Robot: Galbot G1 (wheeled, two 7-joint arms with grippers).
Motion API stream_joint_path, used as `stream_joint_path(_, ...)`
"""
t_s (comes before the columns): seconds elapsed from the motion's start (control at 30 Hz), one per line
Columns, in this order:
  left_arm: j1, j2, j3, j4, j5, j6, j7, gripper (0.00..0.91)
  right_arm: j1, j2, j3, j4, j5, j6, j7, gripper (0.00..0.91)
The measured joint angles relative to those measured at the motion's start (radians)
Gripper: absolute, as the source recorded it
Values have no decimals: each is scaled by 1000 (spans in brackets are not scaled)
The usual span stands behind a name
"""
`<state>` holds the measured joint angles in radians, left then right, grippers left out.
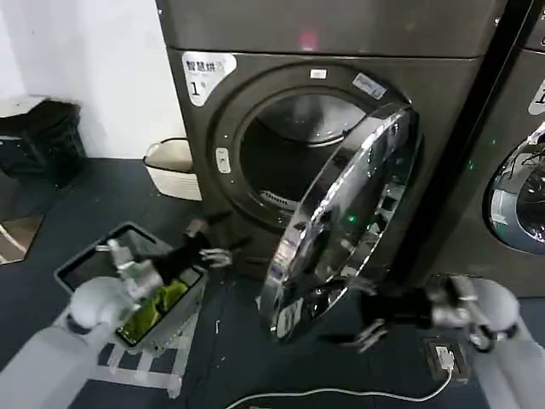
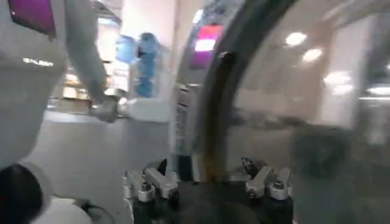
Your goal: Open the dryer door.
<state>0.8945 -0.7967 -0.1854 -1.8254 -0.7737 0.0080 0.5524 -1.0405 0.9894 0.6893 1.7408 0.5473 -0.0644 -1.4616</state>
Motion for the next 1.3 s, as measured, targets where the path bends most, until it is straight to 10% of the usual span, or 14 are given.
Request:
stream_joint_path(0.57,-176,-14,301,-32,-44,63,-49,907,-217,206,652,174,-103,-60,549,907)
stream_joint_path(0.97,-303,-75,490,-109,-106,103,-127,907,-269,257,836,305,-93,-278,1073,907)
stream_joint_path(1.3,-513,-190,712,-24,-161,97,-106,907,-331,257,1036,331,-139,-264,1256,907)
